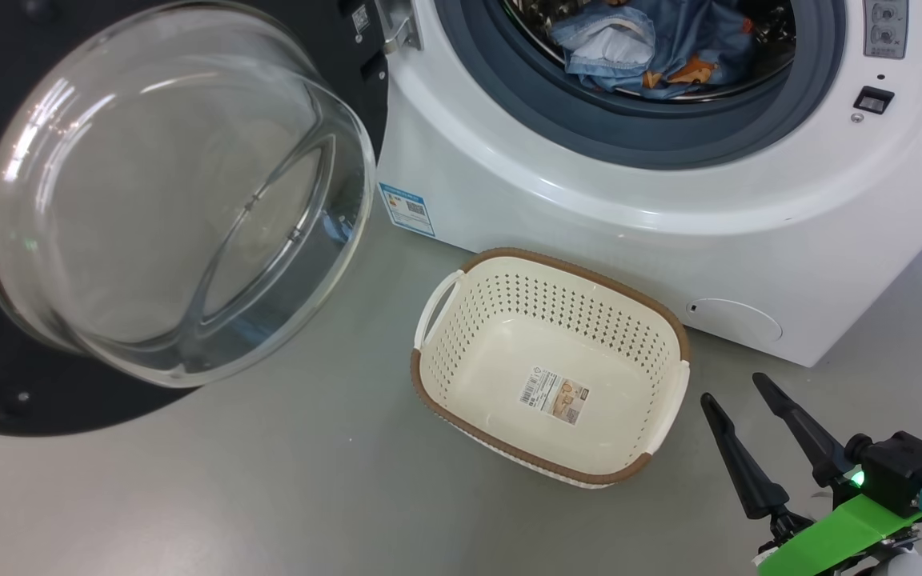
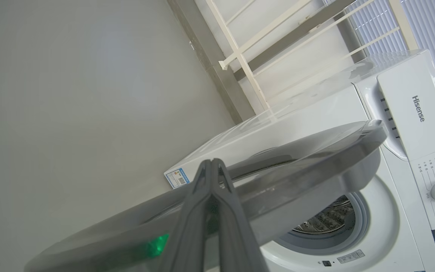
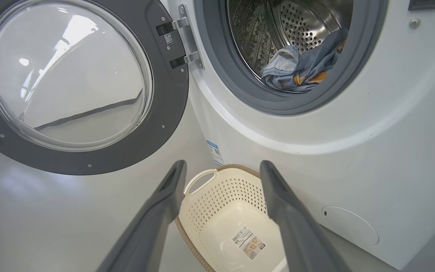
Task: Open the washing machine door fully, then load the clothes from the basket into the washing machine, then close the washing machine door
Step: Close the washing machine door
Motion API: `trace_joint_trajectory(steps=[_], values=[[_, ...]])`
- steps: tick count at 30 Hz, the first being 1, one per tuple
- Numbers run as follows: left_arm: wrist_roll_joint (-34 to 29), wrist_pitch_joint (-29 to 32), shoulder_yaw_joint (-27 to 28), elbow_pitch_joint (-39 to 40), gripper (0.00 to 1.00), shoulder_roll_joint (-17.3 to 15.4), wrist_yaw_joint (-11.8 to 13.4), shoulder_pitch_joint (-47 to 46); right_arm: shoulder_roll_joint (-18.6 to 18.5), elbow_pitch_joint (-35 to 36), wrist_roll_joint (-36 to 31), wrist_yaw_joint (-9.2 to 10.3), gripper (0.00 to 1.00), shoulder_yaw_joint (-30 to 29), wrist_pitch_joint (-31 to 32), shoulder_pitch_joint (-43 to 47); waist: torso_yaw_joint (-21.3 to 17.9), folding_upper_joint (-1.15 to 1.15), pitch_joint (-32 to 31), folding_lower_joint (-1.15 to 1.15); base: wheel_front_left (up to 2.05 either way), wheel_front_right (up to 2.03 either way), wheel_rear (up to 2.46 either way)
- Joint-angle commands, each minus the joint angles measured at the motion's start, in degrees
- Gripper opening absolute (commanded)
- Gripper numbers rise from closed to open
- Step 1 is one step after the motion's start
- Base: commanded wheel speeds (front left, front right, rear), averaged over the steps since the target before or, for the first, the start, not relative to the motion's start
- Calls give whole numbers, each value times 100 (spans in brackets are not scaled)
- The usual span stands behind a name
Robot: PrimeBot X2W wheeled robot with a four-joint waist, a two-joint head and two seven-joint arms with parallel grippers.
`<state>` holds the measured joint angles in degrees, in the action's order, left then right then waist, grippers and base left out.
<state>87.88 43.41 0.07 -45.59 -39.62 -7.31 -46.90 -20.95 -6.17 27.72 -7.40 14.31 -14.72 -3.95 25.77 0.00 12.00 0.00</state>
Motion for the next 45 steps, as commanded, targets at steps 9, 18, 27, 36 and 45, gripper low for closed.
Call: trace_joint_trajectory(steps=[9, 18, 27, 36, 45], values=[[315, 1025, -44, 1287, 0, -472, -17, 623, -57, 119, -42, -9, 100, 97, -28, -5, 45, 0, -121, 0, 0, 0, 0], [577, 1650, 15, 2247, 0, -518, -17, 1084, -67, 155, -35, -9, 100, 61, -28, 88, 38, 0, -206, 0, 0, 0, 0], [700, 2138, 119, 3365, 0, -452, -17, 1544, -63, 210, -26, -9, 100, -48, -28, 197, -61, 0, -281, 0, 0, 0, 0], [948, 2733, 394, 4450, 0, -57, -18, 1756, 8, 279, -59, -9, 100, -138, -28, 250, -252, 0, -296, 0, 0, 0, 0], [796, 3067, 373, 5122, 0, 496, -18, 1631, 113, 331, -95, -9, 100, -212, -28, 241, -544, 0, -221, 0, 0, 0, 0]])
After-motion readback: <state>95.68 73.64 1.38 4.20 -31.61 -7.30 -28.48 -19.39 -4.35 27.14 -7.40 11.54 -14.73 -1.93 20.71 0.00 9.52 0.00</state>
